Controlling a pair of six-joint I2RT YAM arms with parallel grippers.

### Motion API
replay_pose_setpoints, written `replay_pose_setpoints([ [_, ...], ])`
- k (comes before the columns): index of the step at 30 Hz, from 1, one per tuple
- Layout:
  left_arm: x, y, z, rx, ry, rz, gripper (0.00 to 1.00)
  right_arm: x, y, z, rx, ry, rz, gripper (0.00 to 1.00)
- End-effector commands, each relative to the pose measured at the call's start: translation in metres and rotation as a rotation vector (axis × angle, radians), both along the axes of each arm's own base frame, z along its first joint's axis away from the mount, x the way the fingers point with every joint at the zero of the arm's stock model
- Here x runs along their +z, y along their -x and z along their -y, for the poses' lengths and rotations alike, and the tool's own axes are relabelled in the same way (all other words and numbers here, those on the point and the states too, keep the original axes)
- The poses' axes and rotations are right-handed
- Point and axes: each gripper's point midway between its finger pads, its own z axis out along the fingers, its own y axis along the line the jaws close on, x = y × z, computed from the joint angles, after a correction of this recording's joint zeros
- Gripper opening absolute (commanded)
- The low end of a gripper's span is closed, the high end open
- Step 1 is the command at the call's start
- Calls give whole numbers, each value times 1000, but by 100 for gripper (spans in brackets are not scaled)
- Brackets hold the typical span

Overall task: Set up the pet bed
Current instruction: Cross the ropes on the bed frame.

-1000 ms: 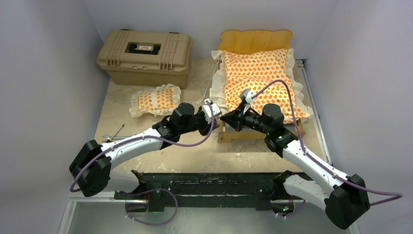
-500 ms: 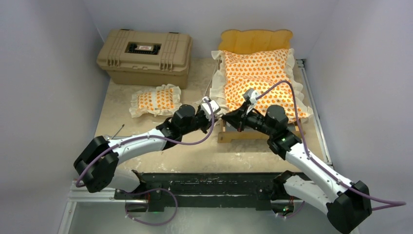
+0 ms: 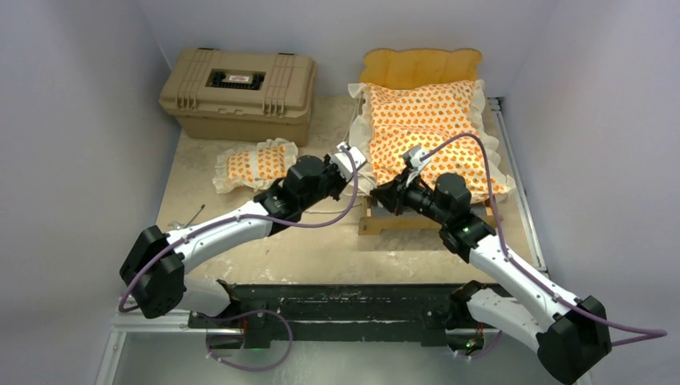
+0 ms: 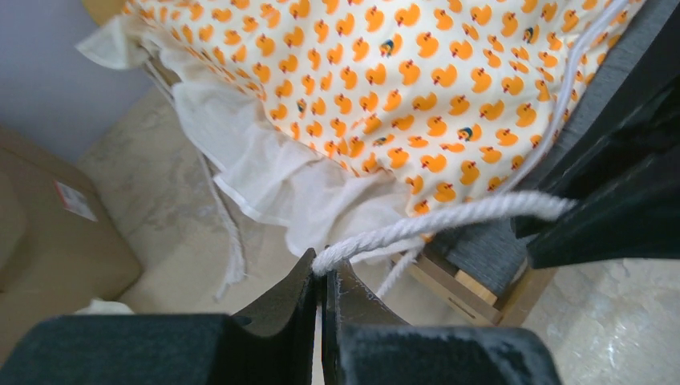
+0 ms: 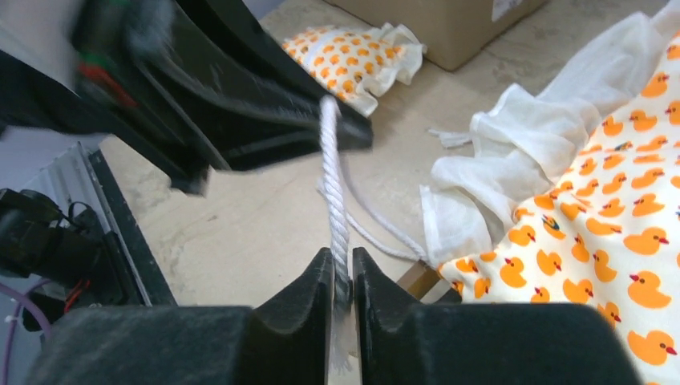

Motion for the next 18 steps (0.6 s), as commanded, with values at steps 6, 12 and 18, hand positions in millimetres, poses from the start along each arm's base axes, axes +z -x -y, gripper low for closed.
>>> replay_pose_setpoints([
  [6, 38, -13, -7, 16, -153, 84, 0, -38, -4, -3, -15, 29, -135, 35],
  [12, 43, 0, 15, -47, -193, 78, 0, -30, -6, 9, -80, 44, -135, 43],
  [18, 44, 14, 26, -93, -205, 78, 0, -14, -12, 48, -321, -13, -106, 64],
])
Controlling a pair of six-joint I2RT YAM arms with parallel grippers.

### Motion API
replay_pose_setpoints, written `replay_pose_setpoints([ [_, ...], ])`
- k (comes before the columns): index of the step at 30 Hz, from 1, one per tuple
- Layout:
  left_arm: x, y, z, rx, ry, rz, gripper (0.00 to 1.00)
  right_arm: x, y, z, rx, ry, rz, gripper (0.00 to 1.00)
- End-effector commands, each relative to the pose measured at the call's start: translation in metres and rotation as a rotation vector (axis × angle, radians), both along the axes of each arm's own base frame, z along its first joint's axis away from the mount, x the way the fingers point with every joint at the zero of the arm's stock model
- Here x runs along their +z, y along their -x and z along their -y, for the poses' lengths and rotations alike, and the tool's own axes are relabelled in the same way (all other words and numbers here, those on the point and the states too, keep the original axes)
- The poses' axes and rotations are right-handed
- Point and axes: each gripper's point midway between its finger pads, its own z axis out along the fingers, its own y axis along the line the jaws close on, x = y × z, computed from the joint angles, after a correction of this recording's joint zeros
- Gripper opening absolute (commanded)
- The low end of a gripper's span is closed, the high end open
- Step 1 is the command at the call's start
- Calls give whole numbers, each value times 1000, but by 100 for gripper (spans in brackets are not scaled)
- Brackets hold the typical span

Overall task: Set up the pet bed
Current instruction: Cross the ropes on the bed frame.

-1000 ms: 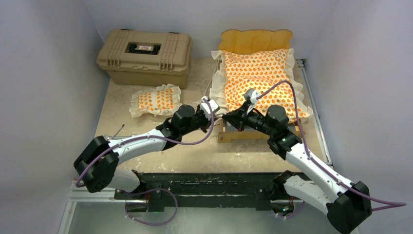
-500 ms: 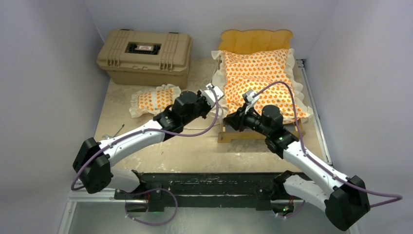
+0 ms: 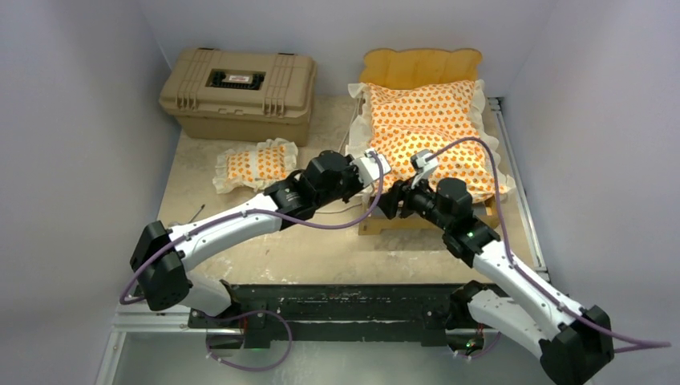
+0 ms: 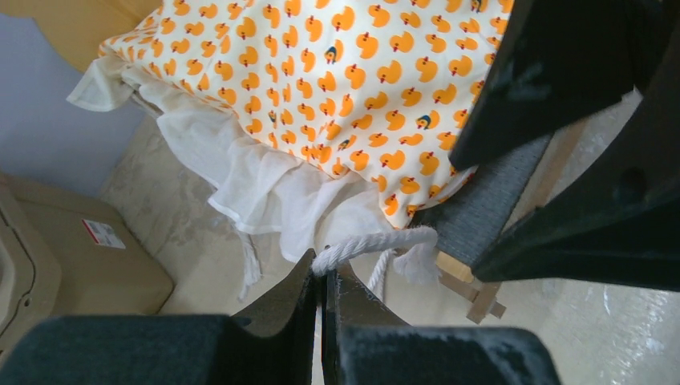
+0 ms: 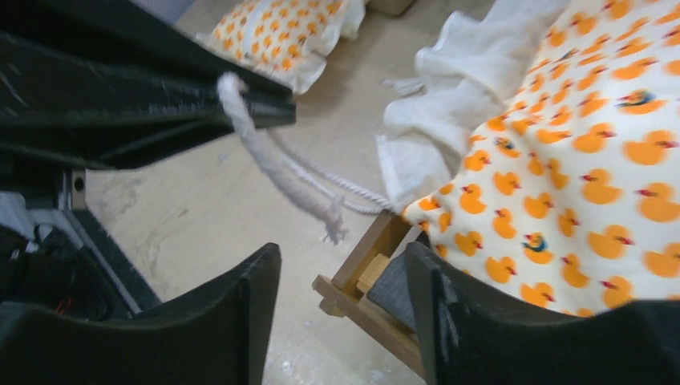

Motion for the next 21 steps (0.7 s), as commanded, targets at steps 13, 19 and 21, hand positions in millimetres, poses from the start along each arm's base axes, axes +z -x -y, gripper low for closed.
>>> replay_pose_setpoints([
  [13, -5, 7, 31, -56, 20, 8, 0, 12, -12, 61, -399, -94, 15, 99],
  [19, -20, 1, 31, -33, 2, 11, 0, 20, -11, 58, -368, -95, 52, 99],
  [21, -24, -1, 30, -23, -3, 17, 0, 20, -9, 51, -323, -84, 51, 99],
])
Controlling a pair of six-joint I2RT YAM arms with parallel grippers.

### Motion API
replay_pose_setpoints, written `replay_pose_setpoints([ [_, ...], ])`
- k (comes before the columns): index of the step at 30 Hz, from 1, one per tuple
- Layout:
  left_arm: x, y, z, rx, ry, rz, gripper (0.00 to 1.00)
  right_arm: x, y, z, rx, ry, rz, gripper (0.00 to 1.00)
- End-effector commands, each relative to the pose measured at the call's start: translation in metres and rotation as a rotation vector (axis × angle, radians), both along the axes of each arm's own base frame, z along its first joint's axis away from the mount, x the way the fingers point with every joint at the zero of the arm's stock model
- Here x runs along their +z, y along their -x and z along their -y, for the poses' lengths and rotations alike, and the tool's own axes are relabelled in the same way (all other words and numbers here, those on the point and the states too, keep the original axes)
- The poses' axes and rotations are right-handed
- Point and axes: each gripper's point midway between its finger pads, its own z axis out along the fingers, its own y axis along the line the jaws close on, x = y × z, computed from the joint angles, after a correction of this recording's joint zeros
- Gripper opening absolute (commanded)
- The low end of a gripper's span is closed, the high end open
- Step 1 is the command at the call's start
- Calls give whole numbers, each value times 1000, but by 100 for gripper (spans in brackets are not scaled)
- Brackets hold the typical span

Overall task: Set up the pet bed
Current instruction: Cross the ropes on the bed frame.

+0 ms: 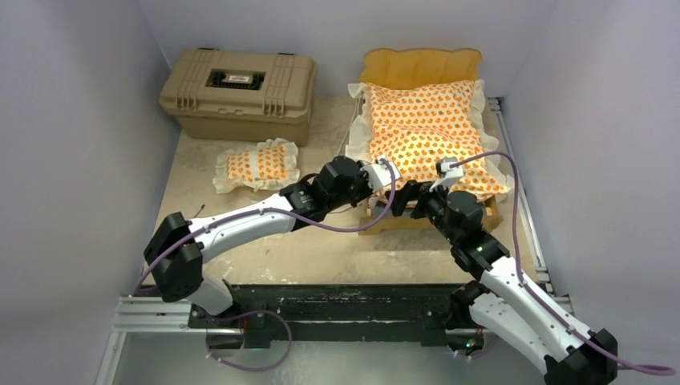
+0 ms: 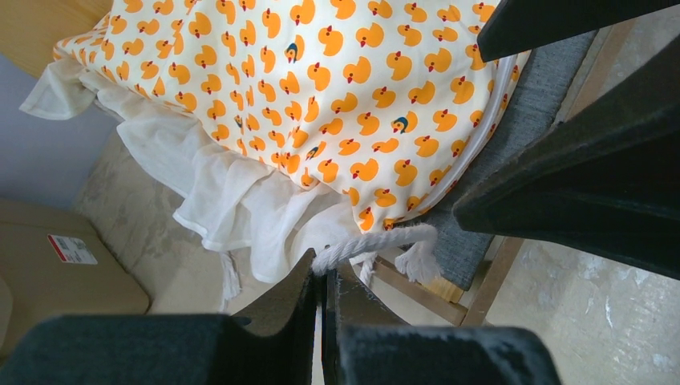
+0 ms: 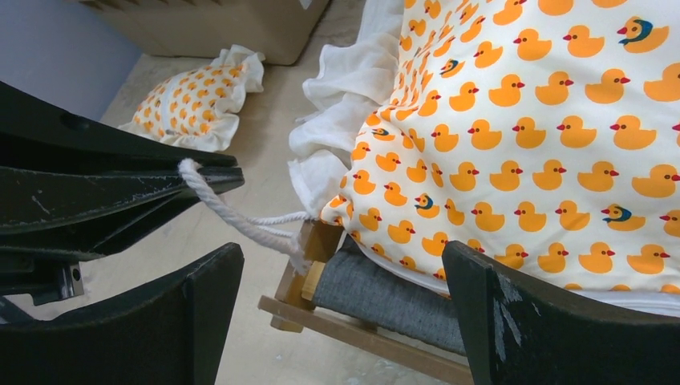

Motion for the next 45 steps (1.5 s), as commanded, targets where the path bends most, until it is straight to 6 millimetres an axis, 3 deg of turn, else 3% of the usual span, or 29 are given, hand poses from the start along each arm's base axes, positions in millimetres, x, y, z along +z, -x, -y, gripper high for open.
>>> replay_pose_setpoints([
  [1, 5, -8, 5, 27, 44, 45, 0, 10, 0, -9, 58, 4, 35, 99],
  [11, -25, -12, 4, 50, 33, 29, 0, 5, 1, -14, 83, -7, 30, 99],
  [17, -32, -18, -11, 99, 25, 23, 0, 5, 0, -15, 88, 1, 33, 99],
  [27, -22, -31, -39, 153, -16, 65, 0, -2, 17, -44, 300, 7, 44, 98],
  [35, -7, -30, -38, 138, -4, 88, 0, -13, 23, -62, 425, 14, 60, 97],
  [45, 2, -34, -32, 124, 22, 114, 0, -21, 18, -71, 460, 18, 63, 96],
])
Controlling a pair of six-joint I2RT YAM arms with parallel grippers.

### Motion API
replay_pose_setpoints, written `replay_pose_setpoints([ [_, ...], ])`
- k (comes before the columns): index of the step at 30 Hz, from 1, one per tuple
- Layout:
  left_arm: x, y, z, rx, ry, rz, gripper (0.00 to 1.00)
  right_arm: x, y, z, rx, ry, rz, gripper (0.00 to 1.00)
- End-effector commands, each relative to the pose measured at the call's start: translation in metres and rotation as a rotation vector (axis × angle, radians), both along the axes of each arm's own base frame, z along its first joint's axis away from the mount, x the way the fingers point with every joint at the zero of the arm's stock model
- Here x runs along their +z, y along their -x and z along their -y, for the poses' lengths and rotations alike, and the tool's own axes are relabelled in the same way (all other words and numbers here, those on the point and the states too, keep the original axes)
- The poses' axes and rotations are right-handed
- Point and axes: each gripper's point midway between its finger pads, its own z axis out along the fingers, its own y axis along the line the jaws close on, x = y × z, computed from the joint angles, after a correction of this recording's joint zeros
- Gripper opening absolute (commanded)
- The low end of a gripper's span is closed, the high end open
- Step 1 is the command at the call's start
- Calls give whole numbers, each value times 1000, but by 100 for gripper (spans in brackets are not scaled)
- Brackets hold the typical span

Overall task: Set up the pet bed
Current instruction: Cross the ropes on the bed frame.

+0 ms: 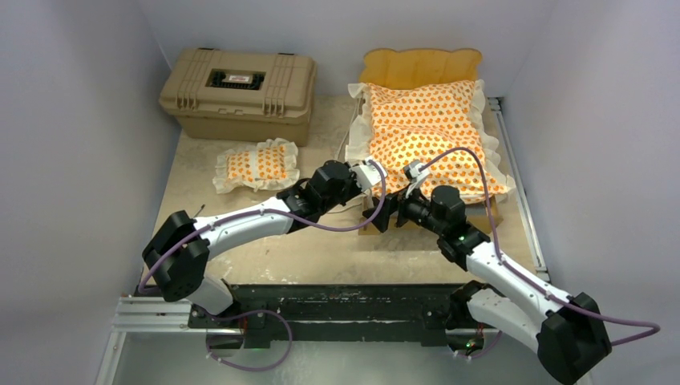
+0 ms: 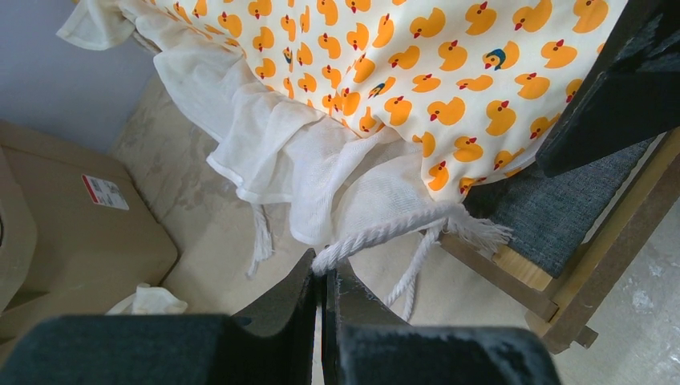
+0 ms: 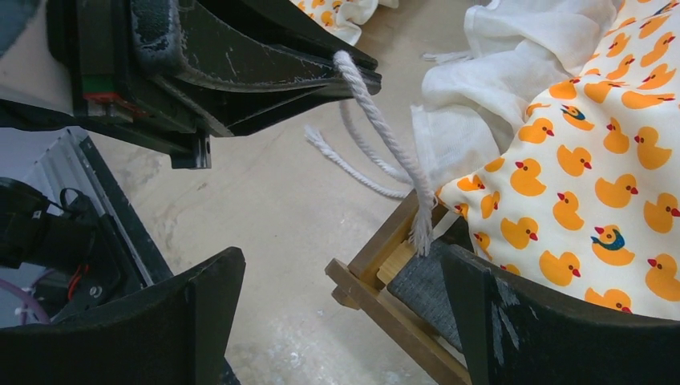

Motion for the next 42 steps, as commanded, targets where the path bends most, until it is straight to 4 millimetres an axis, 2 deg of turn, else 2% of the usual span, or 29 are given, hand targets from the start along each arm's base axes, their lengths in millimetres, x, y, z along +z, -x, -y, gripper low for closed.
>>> replay_pose_setpoints([
  [1, 35, -7, 7, -13, 62, 76, 0, 13, -1, -6, 44, -23, 76, 96],
  [9, 47, -14, 13, -30, 59, 130, 0, 9, -1, -9, 63, -16, 71, 96],
  [20, 40, -11, 22, -78, 44, 110, 0, -3, 0, -12, 86, 13, 40, 96],
  [30, 23, 3, 26, -132, 37, 26, 0, -2, -1, -9, 64, 2, 32, 96],
  [36, 23, 16, 38, -203, 68, -20, 0, 1, 0, -7, 54, 0, 39, 95],
  [42, 24, 20, 45, -239, 82, -34, 0, 2, 1, -4, 38, -4, 48, 96],
])
